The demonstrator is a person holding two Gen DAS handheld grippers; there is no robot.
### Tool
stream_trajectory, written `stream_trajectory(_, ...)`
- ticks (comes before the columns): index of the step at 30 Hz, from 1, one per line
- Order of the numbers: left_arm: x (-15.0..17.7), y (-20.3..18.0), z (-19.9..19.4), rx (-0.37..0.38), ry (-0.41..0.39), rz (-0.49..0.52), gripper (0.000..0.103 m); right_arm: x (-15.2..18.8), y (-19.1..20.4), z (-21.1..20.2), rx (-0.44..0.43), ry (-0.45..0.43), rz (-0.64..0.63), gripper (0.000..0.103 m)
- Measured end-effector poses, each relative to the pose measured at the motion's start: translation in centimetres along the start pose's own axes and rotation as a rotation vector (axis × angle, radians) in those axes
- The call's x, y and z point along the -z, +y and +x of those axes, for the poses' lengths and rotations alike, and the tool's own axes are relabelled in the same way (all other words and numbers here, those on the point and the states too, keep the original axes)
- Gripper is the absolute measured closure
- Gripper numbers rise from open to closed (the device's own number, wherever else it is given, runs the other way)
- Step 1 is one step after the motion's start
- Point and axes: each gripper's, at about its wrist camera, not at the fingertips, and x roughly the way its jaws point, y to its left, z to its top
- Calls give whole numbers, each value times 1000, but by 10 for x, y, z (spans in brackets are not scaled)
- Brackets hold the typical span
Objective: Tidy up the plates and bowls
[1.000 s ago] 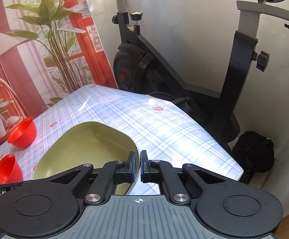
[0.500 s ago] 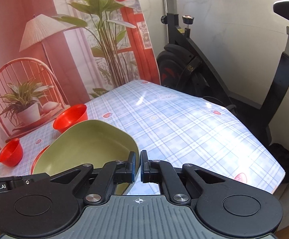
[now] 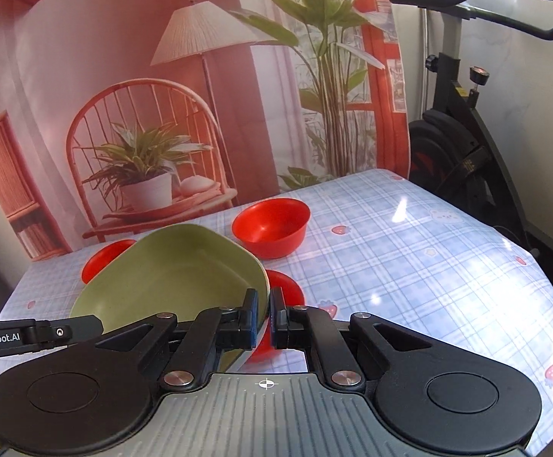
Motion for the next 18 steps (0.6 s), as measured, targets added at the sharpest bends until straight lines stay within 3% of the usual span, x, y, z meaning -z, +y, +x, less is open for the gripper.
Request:
stream_trajectory(5,-17,30,-23,-51,-3,-91,86,-12,49,8,-79,0,-82,97)
stream_trajectory(12,-19,58,-47,-113,-25,-79,86,-8,91,22,-151,55,-123,96)
stream_trajectory(18,-14,74,-41,-116,13,-73,86,13,101,29,-158,114,-125,96)
